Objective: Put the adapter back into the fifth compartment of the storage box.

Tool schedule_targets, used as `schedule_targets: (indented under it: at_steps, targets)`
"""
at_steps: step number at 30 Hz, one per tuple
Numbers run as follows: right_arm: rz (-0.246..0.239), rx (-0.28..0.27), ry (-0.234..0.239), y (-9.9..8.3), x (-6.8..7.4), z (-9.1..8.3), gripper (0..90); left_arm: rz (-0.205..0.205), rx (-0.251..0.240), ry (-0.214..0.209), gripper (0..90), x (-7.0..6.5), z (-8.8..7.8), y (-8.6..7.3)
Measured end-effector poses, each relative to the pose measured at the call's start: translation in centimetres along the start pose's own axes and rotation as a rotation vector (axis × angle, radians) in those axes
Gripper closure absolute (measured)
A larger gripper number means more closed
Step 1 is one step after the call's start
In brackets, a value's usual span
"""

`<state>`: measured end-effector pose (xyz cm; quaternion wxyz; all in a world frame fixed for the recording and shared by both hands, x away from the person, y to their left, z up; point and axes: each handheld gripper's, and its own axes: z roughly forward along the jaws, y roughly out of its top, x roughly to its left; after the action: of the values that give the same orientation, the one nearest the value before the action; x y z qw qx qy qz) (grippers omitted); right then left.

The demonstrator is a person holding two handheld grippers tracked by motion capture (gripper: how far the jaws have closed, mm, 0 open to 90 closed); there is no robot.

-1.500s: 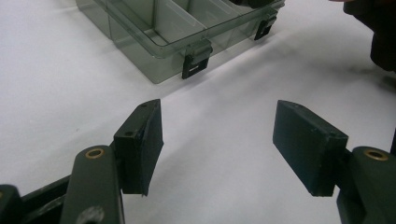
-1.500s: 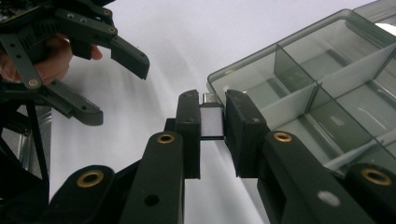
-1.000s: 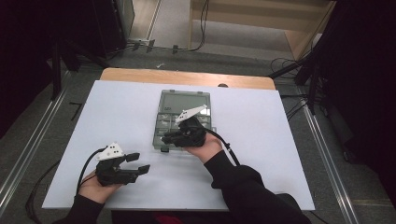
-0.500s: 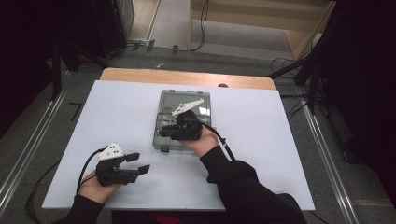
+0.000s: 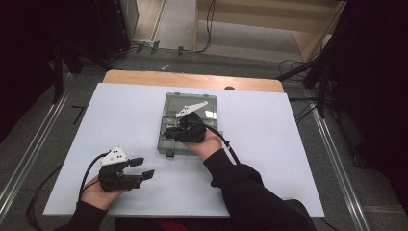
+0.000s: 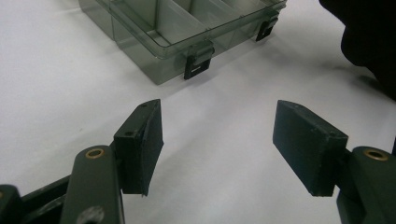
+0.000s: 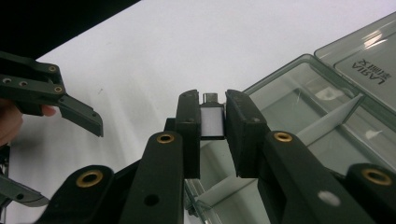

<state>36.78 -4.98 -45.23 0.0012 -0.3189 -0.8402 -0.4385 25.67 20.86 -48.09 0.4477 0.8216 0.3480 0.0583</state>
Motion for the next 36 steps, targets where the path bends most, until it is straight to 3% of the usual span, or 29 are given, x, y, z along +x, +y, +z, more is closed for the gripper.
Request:
schedule_targets:
  at_steps: [27,31,34,36]
  targets:
    - [0.017,0.097,-0.002,-1.2,-0.8,2.5,73.8,0.001,0.001,-0.005,33.6,0.0,0.1,0.0]
    - [0.016,0.095,-0.001,-1.2,-0.7,2.5,73.2,0.002,0.003,-0.003,33.6,0.0,0.1,0.0]
    - [0.034,0.077,0.012,-1.1,-0.7,2.2,68.1,0.002,0.001,-0.004,33.6,0.0,0.1,0.0]
    - [0.020,0.060,0.015,-1.0,-0.6,1.9,66.0,0.002,-0.001,-0.005,33.6,0.0,0.0,0.0]
